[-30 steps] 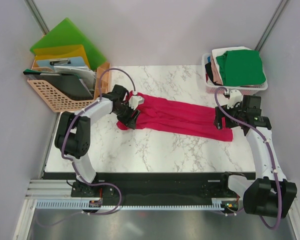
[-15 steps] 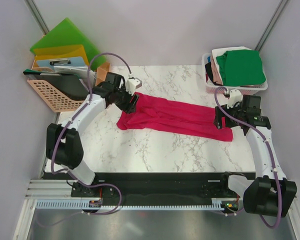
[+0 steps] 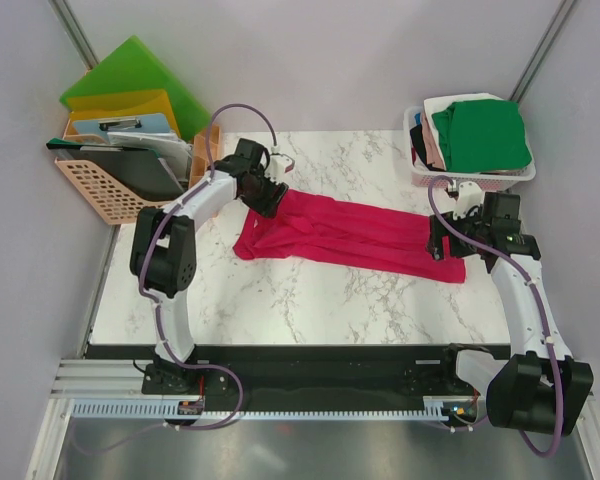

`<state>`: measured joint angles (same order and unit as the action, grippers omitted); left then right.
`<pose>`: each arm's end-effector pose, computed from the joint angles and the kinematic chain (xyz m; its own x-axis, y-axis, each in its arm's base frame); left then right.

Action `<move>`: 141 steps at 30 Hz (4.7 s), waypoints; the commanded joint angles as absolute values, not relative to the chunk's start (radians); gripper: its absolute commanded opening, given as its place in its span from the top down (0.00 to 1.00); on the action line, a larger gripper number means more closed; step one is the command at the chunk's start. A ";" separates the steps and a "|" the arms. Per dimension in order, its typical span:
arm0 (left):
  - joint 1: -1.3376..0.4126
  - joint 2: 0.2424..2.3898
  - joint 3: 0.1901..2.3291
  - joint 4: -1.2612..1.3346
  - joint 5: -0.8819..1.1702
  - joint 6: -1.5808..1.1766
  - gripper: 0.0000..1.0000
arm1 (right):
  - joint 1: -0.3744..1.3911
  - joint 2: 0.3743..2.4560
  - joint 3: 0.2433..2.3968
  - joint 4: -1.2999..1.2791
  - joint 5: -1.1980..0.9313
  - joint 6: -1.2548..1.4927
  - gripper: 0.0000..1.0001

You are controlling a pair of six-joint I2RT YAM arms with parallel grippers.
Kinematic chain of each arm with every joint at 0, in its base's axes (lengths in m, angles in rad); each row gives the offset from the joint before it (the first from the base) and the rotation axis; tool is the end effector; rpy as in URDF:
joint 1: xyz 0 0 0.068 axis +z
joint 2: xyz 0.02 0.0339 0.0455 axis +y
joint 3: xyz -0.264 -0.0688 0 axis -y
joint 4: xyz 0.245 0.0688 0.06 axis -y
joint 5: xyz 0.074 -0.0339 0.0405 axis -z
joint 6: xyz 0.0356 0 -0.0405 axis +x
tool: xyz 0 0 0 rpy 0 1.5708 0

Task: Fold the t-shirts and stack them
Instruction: Fold the other side of the tshirt into a rectangle

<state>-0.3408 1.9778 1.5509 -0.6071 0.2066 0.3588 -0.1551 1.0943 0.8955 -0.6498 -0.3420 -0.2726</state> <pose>0.4010 -0.1499 0.2156 -0.6088 0.5805 -0.5407 0.6833 0.7300 0.0145 0.2212 -0.0225 0.2778 -0.6942 -0.1482 -0.7044 -0.2704 0.9606 0.0644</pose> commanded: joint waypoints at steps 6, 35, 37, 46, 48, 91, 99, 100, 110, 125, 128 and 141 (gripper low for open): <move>-0.345 2.028 1.614 -0.580 0.195 0.334 0.39 | -0.158 1.075 0.884 -0.621 -0.342 -0.262 0.15; -0.374 2.057 1.563 -0.595 0.238 0.339 0.98 | -0.158 1.091 0.876 -0.611 -0.336 -0.265 0.15; -0.376 2.033 1.552 -0.591 0.239 0.341 0.98 | -0.158 1.092 0.876 -0.611 -0.336 -0.265 0.15; -0.382 1.849 1.422 -0.539 0.149 0.397 0.98 | -0.158 1.091 0.874 -0.611 -0.344 -0.265 0.15; -0.382 1.829 1.393 -0.509 0.103 0.411 0.98 | -0.158 1.089 0.874 -0.609 -0.345 -0.264 0.15; -0.399 2.046 1.540 -0.525 0.089 0.376 0.98 | -0.158 1.098 0.871 -0.614 -0.359 -0.272 0.15; -0.413 1.881 1.410 -0.486 0.075 0.385 0.98 | -0.158 1.098 0.871 -0.612 -0.359 -0.272 0.15; -0.413 1.850 1.396 -0.485 0.072 0.387 0.98 | -0.158 1.098 0.871 -0.612 -0.360 -0.272 0.15; -0.413 1.759 1.319 -0.482 0.034 0.394 0.98 | -0.158 1.092 0.871 -0.615 -0.362 -0.272 0.15; -0.408 1.822 1.344 -0.382 -0.199 0.454 0.98 | -0.158 1.088 0.868 -0.618 -0.370 -0.275 0.15; -0.405 1.855 1.361 -0.380 -0.209 0.459 0.98 | -0.158 1.091 0.870 -0.618 -0.377 -0.275 0.15; -0.397 1.861 1.348 -0.377 -0.212 0.454 0.98 | -0.158 1.394 0.963 -0.698 -0.359 -0.301 0.33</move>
<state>-0.4088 1.8767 1.3247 -0.4091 -0.1833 0.4278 -0.1551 1.3972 0.9230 -0.6956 -0.3389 -0.2928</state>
